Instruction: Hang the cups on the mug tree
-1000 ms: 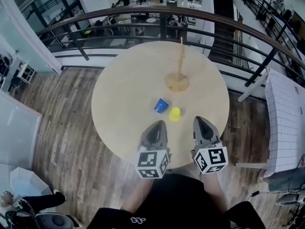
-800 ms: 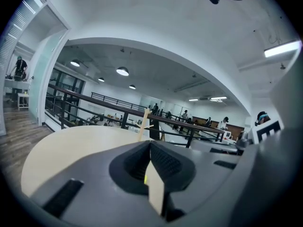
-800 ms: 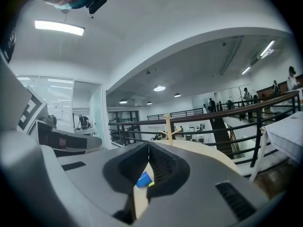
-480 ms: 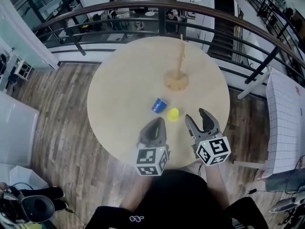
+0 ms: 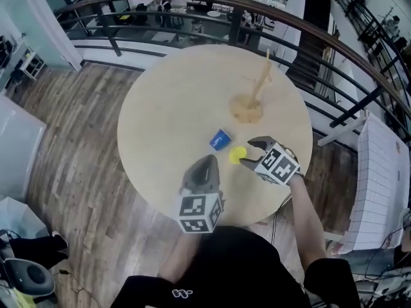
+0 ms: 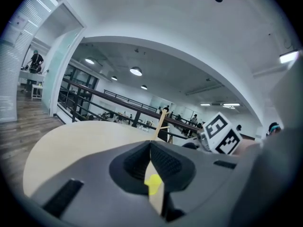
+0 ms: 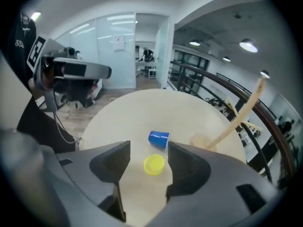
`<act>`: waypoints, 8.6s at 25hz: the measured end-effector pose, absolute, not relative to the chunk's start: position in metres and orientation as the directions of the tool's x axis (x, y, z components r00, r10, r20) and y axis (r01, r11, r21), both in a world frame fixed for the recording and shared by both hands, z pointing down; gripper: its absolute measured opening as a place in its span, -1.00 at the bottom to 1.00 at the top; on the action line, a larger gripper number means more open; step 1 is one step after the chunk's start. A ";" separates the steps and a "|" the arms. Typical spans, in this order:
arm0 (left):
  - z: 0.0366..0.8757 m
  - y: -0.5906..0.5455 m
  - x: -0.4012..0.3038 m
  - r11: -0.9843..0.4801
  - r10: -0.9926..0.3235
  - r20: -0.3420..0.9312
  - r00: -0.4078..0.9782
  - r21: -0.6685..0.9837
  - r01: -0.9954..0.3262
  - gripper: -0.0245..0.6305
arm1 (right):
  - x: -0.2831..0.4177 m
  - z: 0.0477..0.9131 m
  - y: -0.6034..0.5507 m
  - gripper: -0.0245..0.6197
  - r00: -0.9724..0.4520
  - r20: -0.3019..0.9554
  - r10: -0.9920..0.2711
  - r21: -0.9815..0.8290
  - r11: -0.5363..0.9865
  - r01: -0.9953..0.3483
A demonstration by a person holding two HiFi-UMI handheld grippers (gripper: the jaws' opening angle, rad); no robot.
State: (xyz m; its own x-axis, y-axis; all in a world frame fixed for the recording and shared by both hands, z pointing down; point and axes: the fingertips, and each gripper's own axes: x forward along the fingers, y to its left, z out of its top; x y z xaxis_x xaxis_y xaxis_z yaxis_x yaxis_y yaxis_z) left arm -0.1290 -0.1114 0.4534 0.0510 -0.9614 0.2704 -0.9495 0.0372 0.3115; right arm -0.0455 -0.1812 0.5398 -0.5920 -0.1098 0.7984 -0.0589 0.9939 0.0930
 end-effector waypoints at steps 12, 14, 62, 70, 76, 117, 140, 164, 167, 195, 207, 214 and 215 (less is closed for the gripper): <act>0.472 -0.080 -0.178 0.182 -0.952 0.298 -0.072 0.359 -0.915 -0.89 | -0.047 0.647 -0.204 -0.16 -0.182 0.982 0.053 -0.027 0.989 0.144; 0.473 -0.078 -0.184 0.191 -0.951 0.298 -0.080 0.363 -0.912 -0.89 | -0.048 0.655 -0.205 -0.16 -0.167 0.985 0.044 -0.021 0.991 0.134; 0.470 -0.115 -0.123 0.032 -0.943 0.325 0.077 0.316 -0.948 -0.89 | 0.035 0.411 -0.173 -0.22 -0.569 0.336 -0.751 0.486 0.656 -0.578; 0.473 -0.107 -0.146 0.081 -0.945 0.325 0.031 0.325 -0.942 -0.89 | 0.010 0.425 -0.204 -0.22 -0.553 0.364 -0.750 0.542 0.653 -0.529; 0.476 -0.101 -0.155 0.114 -0.943 0.333 0.004 0.333 -0.936 -0.89 | -0.003 0.431 -0.246 -0.22 -0.534 0.371 -0.760 0.584 0.638 -0.502; 0.505 -0.099 -0.172 0.155 -0.922 0.386 -0.010 0.346 -0.925 -0.89 | -0.057 0.562 -0.357 -0.07 -0.419 0.583 -0.696 0.493 0.713 -0.498; 0.492 -0.107 -0.144 0.037 -0.918 0.386 0.093 0.317 -0.948 -0.89 | 0.005 0.391 -0.167 -0.88 -0.605 0.038 -0.795 0.127 0.605 -0.786; 0.620 -0.190 -0.116 -0.425 -0.586 0.778 0.229 -0.054 -0.904 -0.13 | 0.057 0.436 -0.158 -0.88 -0.541 0.180 -0.821 0.077 0.560 -0.825; 0.636 -0.207 -0.115 -0.448 -0.543 0.807 0.232 -0.045 -0.893 -0.13 | 0.070 0.440 -0.158 -0.88 -0.521 0.195 -0.831 0.084 0.543 -0.835; 0.655 -0.226 -0.148 -0.368 -0.594 0.797 0.110 -0.147 -0.918 -0.24 | 0.066 0.458 -0.155 -0.88 -0.523 0.254 -0.814 0.102 0.560 -0.822; 0.481 -0.186 -0.119 -0.213 -0.896 0.386 0.222 0.065 -0.975 -0.24 | 0.054 0.456 -0.147 -0.88 -0.579 0.218 -0.785 0.046 0.601 -0.798; 0.448 -0.155 -0.139 -0.065 -0.954 0.278 0.113 0.179 -0.982 -0.24 | 0.045 0.458 -0.146 -0.88 -0.602 0.206 -0.772 -0.002 0.615 -0.789; 0.448 -0.153 -0.142 -0.052 -0.955 0.278 0.103 0.185 -0.981 -0.24 | 0.044 0.457 -0.146 -0.88 -0.604 0.203 -0.771 -0.007 0.615 -0.788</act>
State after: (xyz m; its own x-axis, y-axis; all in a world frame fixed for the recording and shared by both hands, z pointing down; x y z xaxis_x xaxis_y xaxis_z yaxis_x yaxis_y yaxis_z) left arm -0.1421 -0.1527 0.4478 0.1030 -0.9551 0.2777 -0.9814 -0.0520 0.1849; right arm 0.0438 -0.1460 0.4571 -0.6038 -0.7709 0.2028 -0.7882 0.6154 -0.0075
